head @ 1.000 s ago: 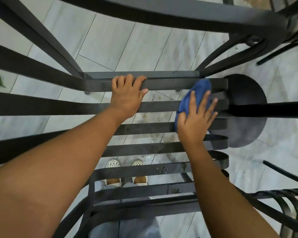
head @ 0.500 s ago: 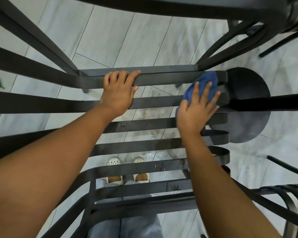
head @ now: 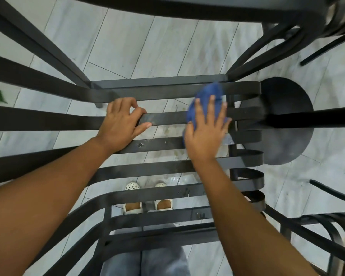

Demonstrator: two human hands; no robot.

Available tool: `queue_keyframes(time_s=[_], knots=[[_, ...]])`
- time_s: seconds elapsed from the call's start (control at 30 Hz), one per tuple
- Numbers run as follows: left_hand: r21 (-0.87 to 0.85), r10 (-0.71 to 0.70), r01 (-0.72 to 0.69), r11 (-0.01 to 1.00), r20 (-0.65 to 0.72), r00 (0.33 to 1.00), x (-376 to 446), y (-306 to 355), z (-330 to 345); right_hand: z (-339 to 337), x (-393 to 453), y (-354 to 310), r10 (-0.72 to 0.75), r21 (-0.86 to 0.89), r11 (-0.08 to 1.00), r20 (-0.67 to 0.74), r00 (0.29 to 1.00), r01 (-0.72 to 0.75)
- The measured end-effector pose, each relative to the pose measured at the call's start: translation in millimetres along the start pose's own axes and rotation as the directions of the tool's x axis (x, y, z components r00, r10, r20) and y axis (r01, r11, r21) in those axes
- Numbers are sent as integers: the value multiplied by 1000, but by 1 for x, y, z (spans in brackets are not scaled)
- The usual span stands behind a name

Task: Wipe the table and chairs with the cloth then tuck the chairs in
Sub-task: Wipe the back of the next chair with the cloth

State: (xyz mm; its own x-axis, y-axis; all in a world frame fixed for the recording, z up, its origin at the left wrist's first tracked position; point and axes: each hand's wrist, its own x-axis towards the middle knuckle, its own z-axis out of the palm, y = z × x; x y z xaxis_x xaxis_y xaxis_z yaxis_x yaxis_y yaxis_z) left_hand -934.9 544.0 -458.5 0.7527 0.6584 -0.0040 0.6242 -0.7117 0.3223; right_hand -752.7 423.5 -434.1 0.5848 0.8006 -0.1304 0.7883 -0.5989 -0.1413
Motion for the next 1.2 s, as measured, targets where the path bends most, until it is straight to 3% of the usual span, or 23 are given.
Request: queue_keyframes(time_s=[0.1,0.17,0.23,0.33,0.43,0.57,0.7,0.9,1.03,1.1,1.2], knots=[[75,39,-41,996,26,999,0,-3,3,12,-8,-18,-341,-34,939,63,938,343],[88,67,-69,994,20,998,0,-5,3,8,-2,1,-396,-35,916,86,914,400],[84,77,-76,994,-2,997,1,-6,3,-2,3,29,-311,-56,947,84,947,316],[90,66,-63,994,-28,997,1,-5,5,-15,10,53,-32,-29,999,74,997,34],[97,-3,7,995,-37,999,2,4,10,-11,5,20,178,2,984,5,984,-178],[95,-56,61,994,-51,997,2,14,14,11,-24,-43,-80,-28,996,83,993,82],[62,-33,36,997,-49,998,2,10,11,9,-18,-19,-230,-24,972,117,966,234],[61,-46,48,997,-34,998,2,12,9,-27,10,70,-4,-35,999,108,994,8],[77,-57,60,995,-41,998,2,15,8,-29,15,45,271,-4,962,68,960,-272],[75,-55,57,996,-40,998,1,15,9,-22,8,13,236,25,971,89,968,-239],[82,-63,66,994,-38,997,1,14,9,-8,-13,-31,51,54,997,122,991,-58]])
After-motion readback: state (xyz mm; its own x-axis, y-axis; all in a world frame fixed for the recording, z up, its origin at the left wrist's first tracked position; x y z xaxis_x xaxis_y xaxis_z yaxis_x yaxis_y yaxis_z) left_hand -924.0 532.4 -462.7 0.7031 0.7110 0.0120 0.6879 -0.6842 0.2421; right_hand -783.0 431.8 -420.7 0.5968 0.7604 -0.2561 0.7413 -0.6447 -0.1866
